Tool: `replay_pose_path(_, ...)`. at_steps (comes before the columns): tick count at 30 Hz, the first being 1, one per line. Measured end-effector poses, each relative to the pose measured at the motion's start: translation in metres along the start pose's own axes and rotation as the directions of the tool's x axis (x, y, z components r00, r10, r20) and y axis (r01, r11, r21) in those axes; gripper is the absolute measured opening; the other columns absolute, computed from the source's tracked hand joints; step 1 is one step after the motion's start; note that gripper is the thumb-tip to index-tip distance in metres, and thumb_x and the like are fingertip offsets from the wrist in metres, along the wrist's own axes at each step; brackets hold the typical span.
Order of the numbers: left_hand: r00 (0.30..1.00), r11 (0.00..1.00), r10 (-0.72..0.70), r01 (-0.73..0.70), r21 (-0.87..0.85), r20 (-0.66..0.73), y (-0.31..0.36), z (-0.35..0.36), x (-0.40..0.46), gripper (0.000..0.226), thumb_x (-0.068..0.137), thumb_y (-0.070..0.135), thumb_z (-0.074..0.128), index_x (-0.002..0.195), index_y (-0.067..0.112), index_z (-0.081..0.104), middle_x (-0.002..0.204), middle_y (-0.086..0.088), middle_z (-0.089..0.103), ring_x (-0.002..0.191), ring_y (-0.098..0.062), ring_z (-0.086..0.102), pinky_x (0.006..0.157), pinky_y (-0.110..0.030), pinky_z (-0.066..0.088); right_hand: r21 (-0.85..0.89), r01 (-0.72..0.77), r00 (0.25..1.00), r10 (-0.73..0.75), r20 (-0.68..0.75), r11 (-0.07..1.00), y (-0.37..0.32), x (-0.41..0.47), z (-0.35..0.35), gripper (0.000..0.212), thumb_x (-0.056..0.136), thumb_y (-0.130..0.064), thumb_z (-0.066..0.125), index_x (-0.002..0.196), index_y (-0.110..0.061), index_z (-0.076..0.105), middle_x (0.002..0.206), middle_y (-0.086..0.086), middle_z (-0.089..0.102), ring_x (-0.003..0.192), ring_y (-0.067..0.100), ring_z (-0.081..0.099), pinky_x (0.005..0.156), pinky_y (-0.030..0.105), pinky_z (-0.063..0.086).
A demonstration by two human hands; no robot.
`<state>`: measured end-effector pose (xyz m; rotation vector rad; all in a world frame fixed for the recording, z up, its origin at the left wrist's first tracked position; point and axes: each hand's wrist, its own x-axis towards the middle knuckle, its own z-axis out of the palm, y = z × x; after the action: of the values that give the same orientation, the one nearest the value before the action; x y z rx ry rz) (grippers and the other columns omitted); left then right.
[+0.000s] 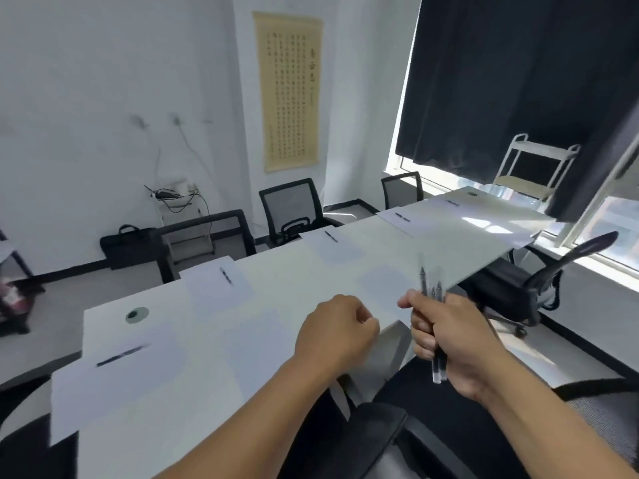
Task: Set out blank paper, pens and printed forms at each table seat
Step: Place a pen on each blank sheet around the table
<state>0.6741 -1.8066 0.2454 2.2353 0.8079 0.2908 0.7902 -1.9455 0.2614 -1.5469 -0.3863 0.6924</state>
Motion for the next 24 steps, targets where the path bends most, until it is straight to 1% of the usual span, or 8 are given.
replay_pose_path(3,0.998,0.998,-0.067,0.067,-0.020,-0.010,-0.016,-0.004,0.021,0.016,0.098,0.037,0.060,0.098,0.030,0.075,0.097,0.014,0.077,0.089,-0.009,0.071,0.077,-0.030,0.059,-0.029,-0.043,0.998,0.044,0.044,0.999,0.003,0.036,0.012,0.024,0.106,-0.018,0.064,0.112,0.005,0.068,0.064,0.002,0.036,0.052,0.016,0.030,0.049,0.032,0.026)
replay_pose_path(6,0.986,0.989,-0.151,0.151,-0.011,-0.073,-0.040,-0.017,0.041,0.016,0.100,0.037,0.061,0.098,0.031,0.075,0.094,0.016,0.076,0.087,-0.006,0.070,0.078,-0.031,0.061,-0.040,-0.097,0.985,0.101,0.138,0.995,0.007,0.074,0.038,0.025,0.104,-0.014,0.063,0.116,0.006,0.069,0.064,0.003,0.040,0.053,0.018,0.033,0.050,0.033,0.029)
replay_pose_path(9,0.964,0.972,-0.236,0.235,-0.029,-0.123,-0.062,-0.025,0.060,0.015,0.100,0.037,0.061,0.098,0.031,0.075,0.093,0.016,0.076,0.085,-0.006,0.071,0.077,-0.032,0.062,-0.046,-0.144,0.962,0.150,0.229,0.989,0.014,0.112,0.060,0.025,0.106,-0.010,0.054,0.119,0.004,0.070,0.067,0.004,0.043,0.054,0.019,0.037,0.051,0.034,0.030)
replay_pose_path(12,0.934,0.946,-0.325,0.323,-0.041,-0.150,-0.081,-0.023,0.072,0.015,0.100,0.035,0.061,0.094,0.030,0.074,0.092,0.016,0.076,0.083,-0.007,0.071,0.073,-0.029,0.059,-0.081,-0.187,0.927,0.203,0.316,0.979,0.027,0.150,0.080,0.027,0.106,-0.007,0.049,0.121,0.003,0.069,0.069,0.006,0.046,0.055,0.020,0.040,0.052,0.034,0.033)
replay_pose_path(16,0.869,0.892,-0.451,0.449,-0.059,-0.204,-0.101,-0.020,0.091,0.017,0.099,0.033,0.060,0.088,0.031,0.072,0.091,0.016,0.076,0.084,-0.009,0.072,0.073,-0.030,0.059,-0.139,-0.238,0.848,0.275,0.454,0.961,0.044,0.191,0.100,0.023,0.107,-0.011,0.056,0.121,0.002,0.070,0.072,0.009,0.051,0.057,0.021,0.047,0.054,0.034,0.039)
replay_pose_path(20,0.780,0.826,-0.561,0.508,-0.243,-0.276,-0.103,-0.022,0.120,0.022,0.098,0.029,0.060,0.083,0.017,0.072,0.092,0.008,0.079,0.086,-0.025,0.078,0.081,-0.045,0.064,-0.226,-0.268,0.747,0.350,0.565,0.936,0.046,0.232,0.103,0.021,0.107,-0.012,0.060,0.119,0.002,0.071,0.076,0.012,0.055,0.061,0.024,0.051,0.058,0.035,0.045)
replay_pose_path(22,0.740,0.802,-0.592,0.502,-0.324,-0.319,-0.105,-0.023,0.135,0.026,0.098,0.029,0.061,0.088,0.008,0.071,0.092,0.001,0.078,0.085,-0.027,0.078,0.076,-0.046,0.064,-0.253,-0.272,0.702,0.372,0.607,0.928,0.048,0.250,0.105,0.022,0.108,-0.012,0.060,0.119,0.003,0.071,0.077,0.013,0.057,0.061,0.025,0.052,0.059,0.036,0.046)
replay_pose_path(24,0.708,0.776,-0.621,0.493,-0.394,-0.336,-0.110,-0.023,0.146,0.032,0.099,0.028,0.062,0.093,-0.002,0.067,0.091,-0.010,0.073,0.075,-0.023,0.077,0.066,-0.039,0.055,-0.277,-0.273,0.664,0.389,0.639,0.921,0.054,0.264,0.108,0.022,0.108,-0.014,0.060,0.118,0.002,0.071,0.078,0.013,0.058,0.061,0.025,0.054,0.060,0.037,0.047)
